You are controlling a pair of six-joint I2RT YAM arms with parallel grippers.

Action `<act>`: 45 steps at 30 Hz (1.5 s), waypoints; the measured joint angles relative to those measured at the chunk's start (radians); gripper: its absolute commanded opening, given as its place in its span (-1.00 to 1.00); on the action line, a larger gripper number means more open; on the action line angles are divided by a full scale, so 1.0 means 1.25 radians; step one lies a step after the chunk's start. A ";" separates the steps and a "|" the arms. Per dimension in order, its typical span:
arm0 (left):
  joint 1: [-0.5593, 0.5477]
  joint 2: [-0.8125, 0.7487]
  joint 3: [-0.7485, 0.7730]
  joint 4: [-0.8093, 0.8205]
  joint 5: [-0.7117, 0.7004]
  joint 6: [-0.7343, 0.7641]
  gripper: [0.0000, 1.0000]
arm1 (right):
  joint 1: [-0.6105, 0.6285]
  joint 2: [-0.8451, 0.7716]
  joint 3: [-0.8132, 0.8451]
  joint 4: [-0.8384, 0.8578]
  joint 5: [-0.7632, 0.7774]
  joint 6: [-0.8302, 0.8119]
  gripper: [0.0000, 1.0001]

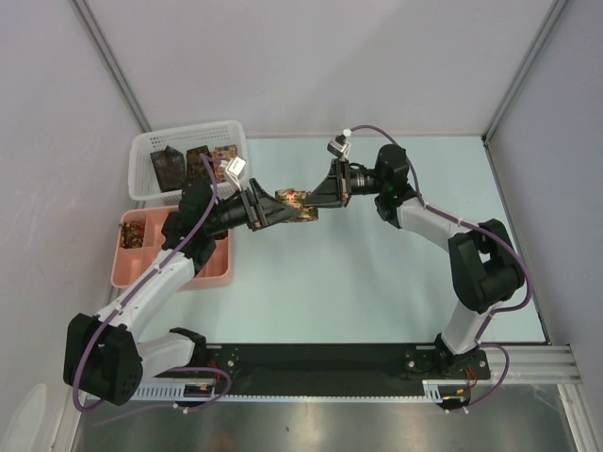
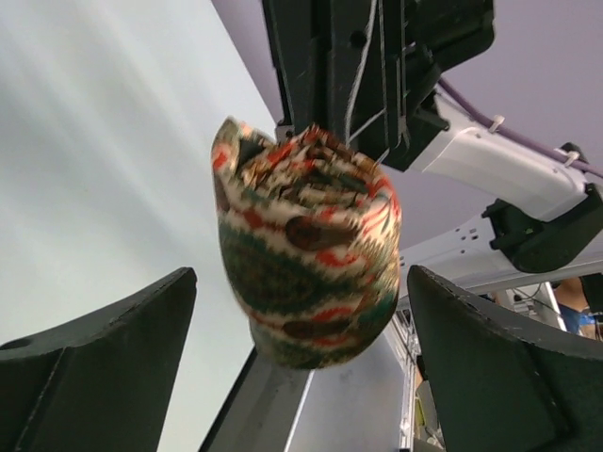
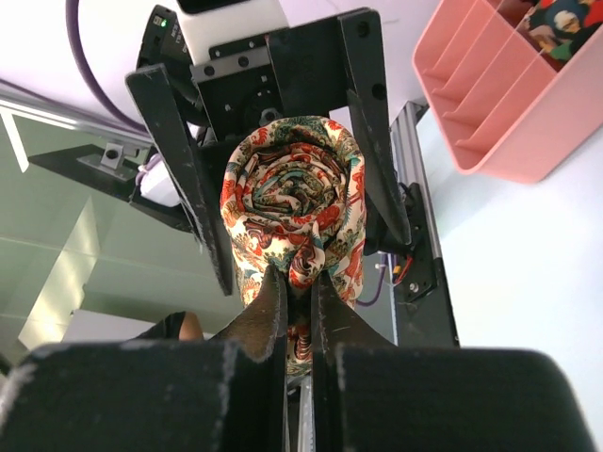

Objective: Roll the ties
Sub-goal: Place the tie in the storage box.

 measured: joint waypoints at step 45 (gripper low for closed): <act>0.022 0.019 -0.013 -0.023 0.003 -0.013 -1.00 | 0.026 0.001 0.028 -0.266 0.021 -0.183 0.17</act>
